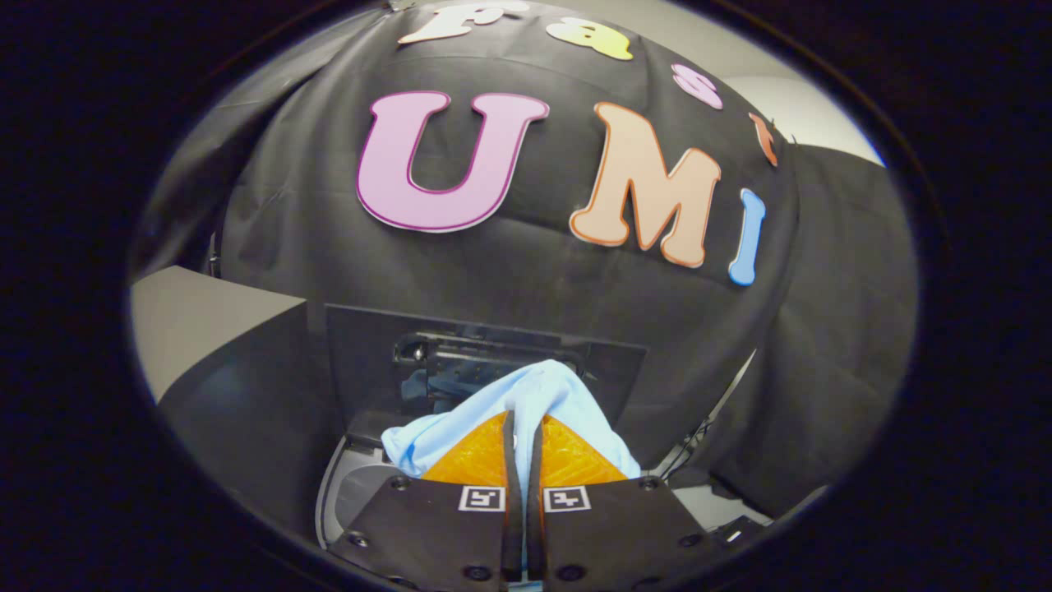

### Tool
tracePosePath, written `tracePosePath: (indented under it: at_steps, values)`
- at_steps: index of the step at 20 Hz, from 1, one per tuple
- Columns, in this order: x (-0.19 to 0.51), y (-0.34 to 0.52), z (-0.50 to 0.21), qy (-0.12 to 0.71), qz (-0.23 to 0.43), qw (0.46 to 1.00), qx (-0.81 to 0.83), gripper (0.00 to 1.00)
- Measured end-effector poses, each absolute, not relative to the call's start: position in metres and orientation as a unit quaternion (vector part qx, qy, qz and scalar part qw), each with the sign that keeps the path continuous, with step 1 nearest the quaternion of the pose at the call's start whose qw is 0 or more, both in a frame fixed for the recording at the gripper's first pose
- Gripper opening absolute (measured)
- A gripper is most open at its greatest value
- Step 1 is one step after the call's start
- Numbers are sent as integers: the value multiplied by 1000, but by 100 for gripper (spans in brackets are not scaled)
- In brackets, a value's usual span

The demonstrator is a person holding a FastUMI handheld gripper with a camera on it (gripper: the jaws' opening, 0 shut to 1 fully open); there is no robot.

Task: Put the clothes into the washing machine and then close the washing machine lid.

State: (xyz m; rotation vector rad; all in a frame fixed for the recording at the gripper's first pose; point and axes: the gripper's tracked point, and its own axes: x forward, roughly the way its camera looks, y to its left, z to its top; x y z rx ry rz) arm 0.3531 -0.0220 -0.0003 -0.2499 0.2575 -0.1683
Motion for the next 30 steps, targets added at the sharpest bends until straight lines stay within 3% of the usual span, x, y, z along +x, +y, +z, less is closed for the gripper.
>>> tracePosePath:
  at_steps: [2, 7, 13, 15, 20, 22, 30]
  values:
    - [351, -26, -20, 142, -88, 980, -105, 8]
    - [352, -22, -42, 169, -78, 981, -60, 8]
    - [352, -26, -21, 141, -67, 986, -65, 28]
    - [351, -28, -5, 125, -75, 987, -65, 27]
    - [359, -27, 13, 111, -82, 988, -64, 93]
    - [362, -24, 18, 109, -79, 989, -61, 98]
    - [390, -16, 58, 74, -79, 992, -69, 98]
